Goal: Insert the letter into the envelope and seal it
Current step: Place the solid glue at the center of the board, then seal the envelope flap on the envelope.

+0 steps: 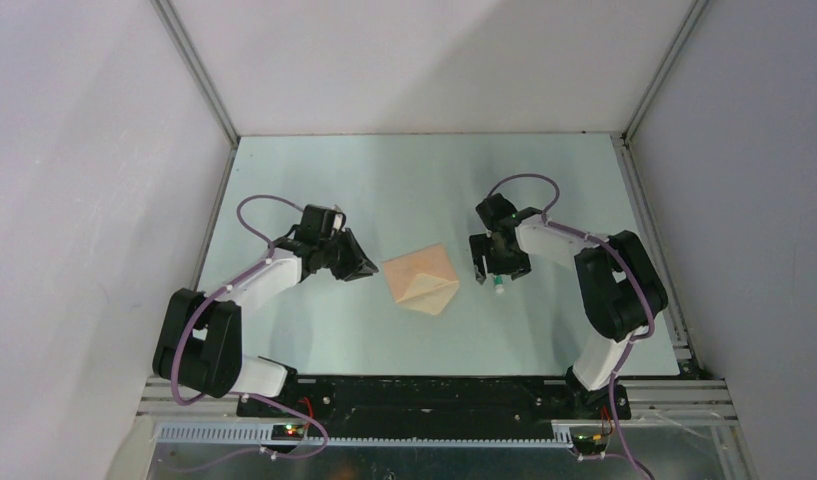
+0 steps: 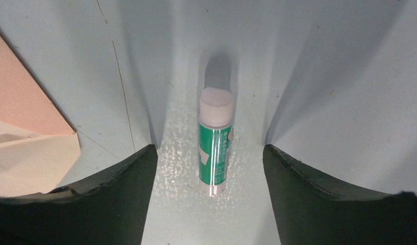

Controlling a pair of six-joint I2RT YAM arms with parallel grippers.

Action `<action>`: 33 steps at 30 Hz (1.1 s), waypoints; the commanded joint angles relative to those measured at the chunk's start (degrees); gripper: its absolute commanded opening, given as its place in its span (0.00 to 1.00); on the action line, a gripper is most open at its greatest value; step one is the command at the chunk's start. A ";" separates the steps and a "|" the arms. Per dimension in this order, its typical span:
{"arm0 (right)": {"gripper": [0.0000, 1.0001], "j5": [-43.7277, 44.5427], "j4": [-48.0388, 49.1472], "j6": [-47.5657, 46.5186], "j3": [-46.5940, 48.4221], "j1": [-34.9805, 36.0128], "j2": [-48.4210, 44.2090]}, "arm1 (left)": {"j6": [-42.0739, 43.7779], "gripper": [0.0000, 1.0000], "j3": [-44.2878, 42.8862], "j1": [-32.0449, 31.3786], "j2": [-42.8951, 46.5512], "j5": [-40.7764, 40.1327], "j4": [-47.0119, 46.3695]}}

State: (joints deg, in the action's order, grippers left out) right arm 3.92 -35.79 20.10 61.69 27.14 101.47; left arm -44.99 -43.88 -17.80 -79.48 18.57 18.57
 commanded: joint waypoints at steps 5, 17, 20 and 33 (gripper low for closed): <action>0.96 3.21 -4.77 1.32 6.43 -0.13 -11.27 | 0.02 0.26 -2.29 0.29 -1.93 1.17 -2.61; 0.88 -5.82 2.28 25.28 0.72 19.98 -16.83 | 0.14 0.25 -17.06 -0.07 -18.00 0.62 -1.67; 0.92 -9.44 7.27 32.33 -4.25 20.83 -16.82 | 0.04 0.25 -19.27 -0.06 -21.67 0.21 -1.61; 0.93 -20.47 28.94 46.23 -17.73 19.74 -11.86 | -0.64 0.24 -16.72 -1.05 -26.12 0.34 -4.20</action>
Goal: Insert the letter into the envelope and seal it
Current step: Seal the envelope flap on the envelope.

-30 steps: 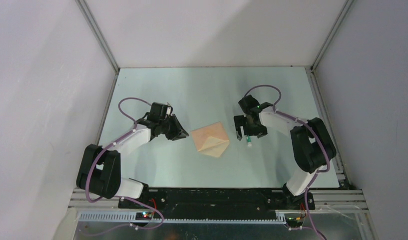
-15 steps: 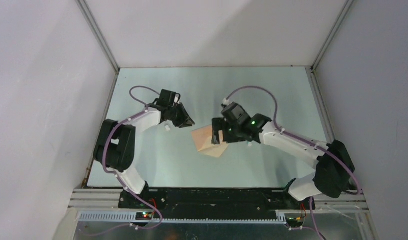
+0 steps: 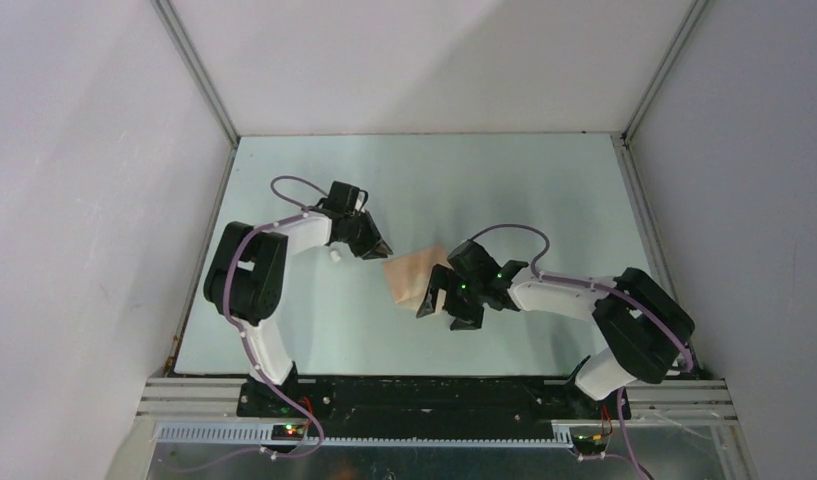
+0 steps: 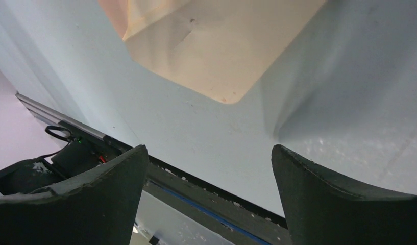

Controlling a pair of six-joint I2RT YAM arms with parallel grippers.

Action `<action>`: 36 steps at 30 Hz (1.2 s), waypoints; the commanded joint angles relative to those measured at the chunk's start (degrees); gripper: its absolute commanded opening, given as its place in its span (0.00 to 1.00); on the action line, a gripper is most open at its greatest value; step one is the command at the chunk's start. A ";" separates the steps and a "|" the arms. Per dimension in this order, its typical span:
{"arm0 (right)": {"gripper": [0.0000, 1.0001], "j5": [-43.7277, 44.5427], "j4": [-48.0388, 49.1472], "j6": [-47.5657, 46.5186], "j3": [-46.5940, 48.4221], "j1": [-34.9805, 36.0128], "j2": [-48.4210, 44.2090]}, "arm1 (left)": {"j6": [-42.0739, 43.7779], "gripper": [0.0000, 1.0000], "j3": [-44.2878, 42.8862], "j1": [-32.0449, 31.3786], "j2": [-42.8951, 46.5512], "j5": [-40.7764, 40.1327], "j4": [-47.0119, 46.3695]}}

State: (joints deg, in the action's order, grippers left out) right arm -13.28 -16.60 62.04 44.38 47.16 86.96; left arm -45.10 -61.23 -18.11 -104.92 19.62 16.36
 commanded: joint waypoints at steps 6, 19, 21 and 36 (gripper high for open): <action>0.92 -3.92 16.66 4.39 -0.51 -1.23 6.71 | -0.80 0.24 0.66 -1.09 -2.34 0.03 -2.69; 0.90 -1.09 17.93 0.62 1.49 -3.63 5.90 | 0.60 0.23 -0.08 -1.23 -4.06 -0.18 -1.60; 0.90 -0.34 16.21 -0.84 2.63 -4.18 5.47 | 0.62 0.23 0.17 -1.29 -4.06 -0.15 -1.72; 0.90 3.06 7.48 -7.69 12.36 -5.43 8.79 | 0.90 0.23 1.55 -1.47 -4.18 0.15 -2.12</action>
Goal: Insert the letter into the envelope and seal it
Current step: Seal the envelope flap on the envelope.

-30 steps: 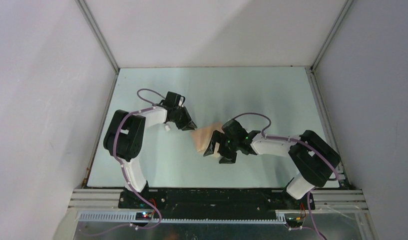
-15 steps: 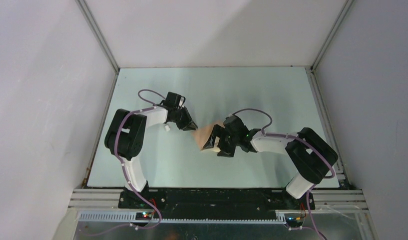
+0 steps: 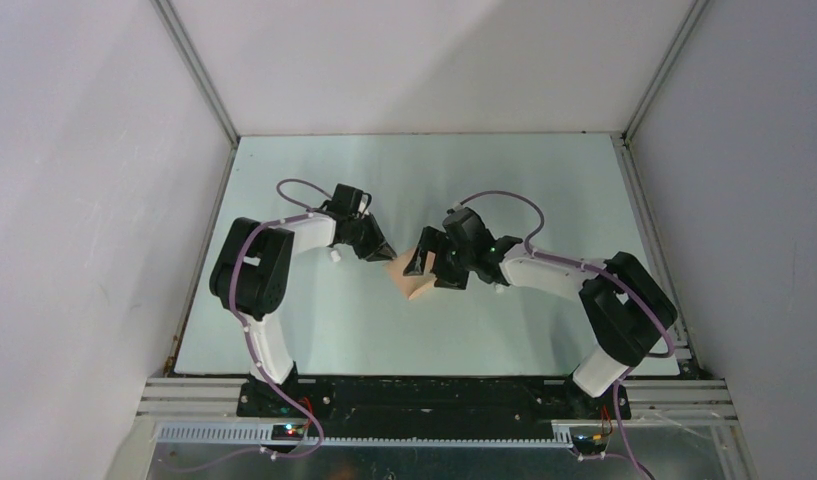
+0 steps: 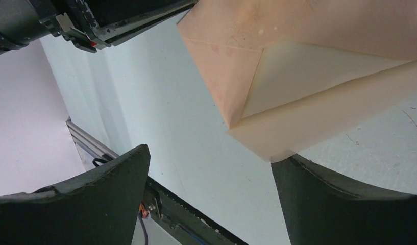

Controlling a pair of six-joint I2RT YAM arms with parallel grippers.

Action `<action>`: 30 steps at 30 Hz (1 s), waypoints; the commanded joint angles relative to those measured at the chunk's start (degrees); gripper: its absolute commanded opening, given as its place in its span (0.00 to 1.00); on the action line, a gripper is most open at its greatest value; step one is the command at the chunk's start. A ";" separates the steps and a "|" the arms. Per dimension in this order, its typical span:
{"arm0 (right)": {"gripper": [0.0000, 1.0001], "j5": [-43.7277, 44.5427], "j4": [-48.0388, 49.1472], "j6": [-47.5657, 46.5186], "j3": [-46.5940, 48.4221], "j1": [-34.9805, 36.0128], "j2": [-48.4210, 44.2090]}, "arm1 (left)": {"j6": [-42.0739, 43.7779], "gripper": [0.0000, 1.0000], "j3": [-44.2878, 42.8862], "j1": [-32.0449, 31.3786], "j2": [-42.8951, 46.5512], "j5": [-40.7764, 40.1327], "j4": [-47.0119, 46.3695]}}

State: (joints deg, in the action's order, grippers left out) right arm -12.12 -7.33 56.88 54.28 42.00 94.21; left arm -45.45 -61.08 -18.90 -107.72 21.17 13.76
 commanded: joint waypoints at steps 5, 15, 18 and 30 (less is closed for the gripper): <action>0.90 0.87 -1.42 -4.74 4.94 -1.40 4.83 | 1.10 0.23 1.62 -1.06 -1.29 -1.16 0.30; 0.83 -0.11 -1.34 -5.98 9.20 -2.37 9.10 | 1.15 0.22 2.10 -1.50 -1.09 -0.88 0.24; 0.77 -0.53 -1.78 -6.39 10.93 -2.54 10.03 | 1.50 0.22 1.79 -1.60 -1.29 -0.91 0.48; 0.58 -1.26 -1.94 -6.93 13.13 -4.05 14.84 | 1.68 0.22 1.62 -1.58 -1.26 -0.52 0.76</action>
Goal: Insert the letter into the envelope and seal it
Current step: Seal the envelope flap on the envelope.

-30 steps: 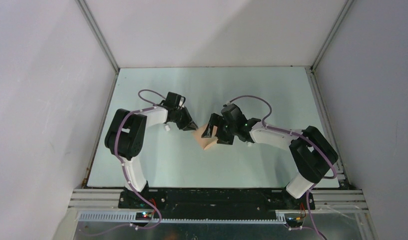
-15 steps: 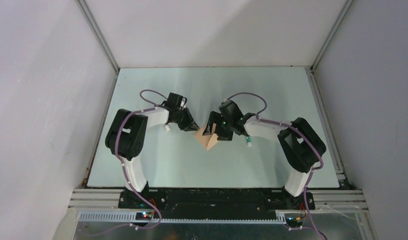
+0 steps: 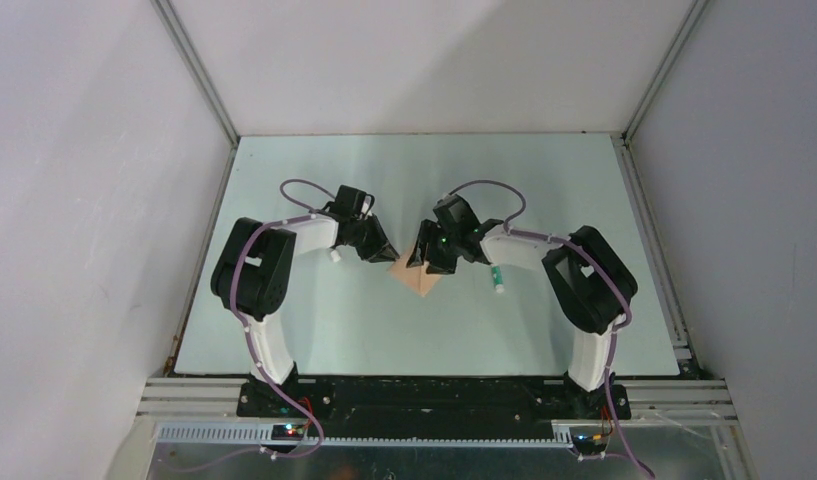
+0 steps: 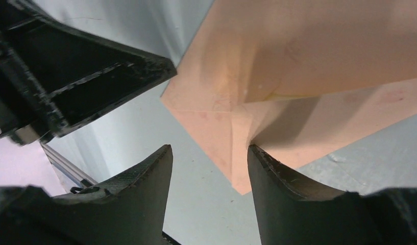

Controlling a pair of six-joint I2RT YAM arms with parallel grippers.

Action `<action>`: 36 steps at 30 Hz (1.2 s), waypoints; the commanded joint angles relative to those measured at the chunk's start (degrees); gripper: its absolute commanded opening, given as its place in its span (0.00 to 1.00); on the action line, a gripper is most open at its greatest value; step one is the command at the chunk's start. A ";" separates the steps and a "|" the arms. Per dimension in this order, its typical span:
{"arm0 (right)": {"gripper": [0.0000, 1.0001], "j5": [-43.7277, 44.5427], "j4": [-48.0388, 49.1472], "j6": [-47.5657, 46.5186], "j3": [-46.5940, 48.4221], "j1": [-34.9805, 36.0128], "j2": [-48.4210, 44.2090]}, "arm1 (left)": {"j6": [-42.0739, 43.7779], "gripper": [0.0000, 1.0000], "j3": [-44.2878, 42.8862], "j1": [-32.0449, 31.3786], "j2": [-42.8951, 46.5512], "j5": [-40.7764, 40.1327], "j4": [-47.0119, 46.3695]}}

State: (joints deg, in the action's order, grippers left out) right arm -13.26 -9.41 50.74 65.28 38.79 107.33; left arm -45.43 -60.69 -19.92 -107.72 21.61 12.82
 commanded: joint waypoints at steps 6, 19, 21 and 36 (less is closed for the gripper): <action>0.48 -0.99 2.35 -0.78 2.36 -1.88 3.36 | 1.94 0.22 1.29 -0.56 -0.92 -0.91 1.95; 0.00 -0.90 0.70 -0.99 4.85 -4.64 6.47 | 2.98 0.22 1.21 -0.62 0.73 -1.13 3.68; 0.00 -0.68 1.34 -1.06 4.86 -4.68 8.03 | 3.12 0.22 1.33 -0.57 1.33 -1.17 4.01; 0.00 -3.04 3.07 -2.42 4.86 -6.41 11.99 | 0.28 0.24 4.13 -3.89 15.95 -2.63 6.19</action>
State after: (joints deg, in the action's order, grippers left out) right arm -17.98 -5.30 50.43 69.60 33.01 116.60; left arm -44.01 -57.41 -21.47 -97.80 19.94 19.51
